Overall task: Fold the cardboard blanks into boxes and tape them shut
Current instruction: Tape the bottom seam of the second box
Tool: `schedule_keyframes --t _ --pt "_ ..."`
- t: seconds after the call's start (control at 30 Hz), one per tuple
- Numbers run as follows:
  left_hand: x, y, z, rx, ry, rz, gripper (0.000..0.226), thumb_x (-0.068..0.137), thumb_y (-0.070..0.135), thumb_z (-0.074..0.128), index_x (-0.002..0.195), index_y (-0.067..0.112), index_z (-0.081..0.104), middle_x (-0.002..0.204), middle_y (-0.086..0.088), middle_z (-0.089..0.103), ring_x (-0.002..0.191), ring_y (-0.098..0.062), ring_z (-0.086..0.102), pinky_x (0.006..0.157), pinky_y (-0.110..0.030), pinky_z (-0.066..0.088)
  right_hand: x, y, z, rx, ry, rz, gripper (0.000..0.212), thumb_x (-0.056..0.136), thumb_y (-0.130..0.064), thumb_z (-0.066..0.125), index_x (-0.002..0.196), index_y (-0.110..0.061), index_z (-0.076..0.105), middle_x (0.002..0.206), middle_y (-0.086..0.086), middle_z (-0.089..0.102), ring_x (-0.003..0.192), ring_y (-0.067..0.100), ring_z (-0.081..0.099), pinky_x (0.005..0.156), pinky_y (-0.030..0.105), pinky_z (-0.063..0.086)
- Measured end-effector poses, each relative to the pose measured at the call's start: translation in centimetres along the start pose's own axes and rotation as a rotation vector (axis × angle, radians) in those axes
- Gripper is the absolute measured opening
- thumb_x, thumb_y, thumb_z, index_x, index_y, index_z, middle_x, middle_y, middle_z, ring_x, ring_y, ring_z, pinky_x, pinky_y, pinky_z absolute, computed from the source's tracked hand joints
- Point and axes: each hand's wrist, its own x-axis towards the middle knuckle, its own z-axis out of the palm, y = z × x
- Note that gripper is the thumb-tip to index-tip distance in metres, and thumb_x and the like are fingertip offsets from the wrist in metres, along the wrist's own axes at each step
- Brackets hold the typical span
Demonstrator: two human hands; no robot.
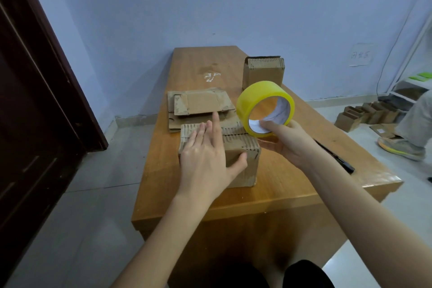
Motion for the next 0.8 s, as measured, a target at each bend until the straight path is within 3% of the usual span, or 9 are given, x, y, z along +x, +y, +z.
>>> schedule_keyframes --t 0.07,0.2,0.3,0.37,0.43,0.57,0.73,0.8 --pt "0.0 0.1 -0.1 -0.016 0.014 -0.001 0.091 0.084 0.066 0.031 0.142 -0.004 0.034 0.125 -0.02 0.059 0.119 -0.029 0.056 0.101 -0.038 0.042 0.0 0.3 0.3 0.018 -0.006 0.021 0.013 0.093 -0.011 0.058 0.105 -0.007 0.059 0.101 0.012 0.065 0.084 0.021 0.065 0.062 0.027 0.057" --pt "0.4 0.5 -1.0 0.04 -0.092 0.019 0.099 0.077 0.073 0.002 0.145 0.008 0.033 0.152 -0.017 0.028 0.143 -0.029 0.019 0.117 -0.042 0.01 0.0 -0.3 0.0 -0.034 -0.009 0.005 0.008 0.095 -0.009 0.055 0.102 -0.007 0.057 0.099 0.011 0.064 0.082 0.019 0.064 0.057 0.025 0.056" --pt "1.2 0.8 -1.8 0.127 -0.043 0.038 0.096 0.078 0.07 0.015 0.137 0.0 0.044 0.15 -0.024 0.026 0.142 -0.036 0.019 0.116 -0.048 0.012 0.0 -0.6 -0.2 -0.073 -0.022 -0.018 0.004 0.095 -0.007 0.053 0.097 -0.008 0.057 0.099 0.012 0.063 0.081 0.02 0.064 0.056 0.026 0.057" --pt "1.9 1.3 -1.7 0.061 -0.025 0.09 0.095 0.082 0.069 0.024 0.144 -0.003 0.029 0.153 -0.022 0.02 0.144 -0.031 0.015 0.116 -0.041 0.009 0.0 -0.7 -0.1 -0.092 -0.028 -0.026 0.004 0.095 -0.008 0.053 0.098 -0.008 0.056 0.099 0.012 0.063 0.08 0.02 0.064 0.057 0.026 0.057" --pt "2.3 1.9 -1.1 -0.022 -0.126 0.112 0.095 0.086 0.07 0.025 0.148 -0.001 0.014 0.156 -0.017 0.013 0.146 -0.025 0.009 0.117 -0.033 0.005 0.0 -0.6 0.0 -0.11 -0.037 -0.032 0.006 0.096 -0.009 0.053 0.1 -0.007 0.057 0.099 0.011 0.064 0.079 0.019 0.065 0.057 0.027 0.057" --pt "1.8 2.4 -0.5 0.021 -0.131 0.114 0.102 0.078 0.071 0.004 0.143 -0.003 0.031 0.149 -0.018 0.033 0.14 -0.024 0.03 0.115 -0.034 0.019 0.0 -0.9 -0.1 -0.119 -0.069 -0.035 0.013 0.096 -0.008 0.051 0.107 -0.002 0.057 0.098 0.013 0.064 0.077 0.02 0.066 0.055 0.027 0.056" --pt "1.9 2.2 0.1 0.023 -0.106 0.112 0.087 0.084 0.065 0.024 0.123 -0.005 0.057 0.126 -0.022 0.058 0.12 -0.028 0.056 0.1 -0.038 0.043 0.1 -0.3 -0.8 0.129 -0.1 0.031 0.012 0.095 -0.001 0.05 0.106 -0.001 0.056 0.101 0.017 0.065 0.076 0.022 0.071 0.056 0.032 0.057" --pt "1.8 2.3 -0.1 0.009 -0.11 0.117 0.09 0.084 0.065 0.019 0.128 -0.005 0.053 0.132 -0.022 0.053 0.125 -0.028 0.051 0.103 -0.037 0.04 -0.1 0.9 -0.9 0.28 -0.073 0.09 0.013 0.096 -0.001 0.048 0.107 0.0 0.055 0.093 0.015 0.068 0.07 0.021 0.072 0.052 0.03 0.057"
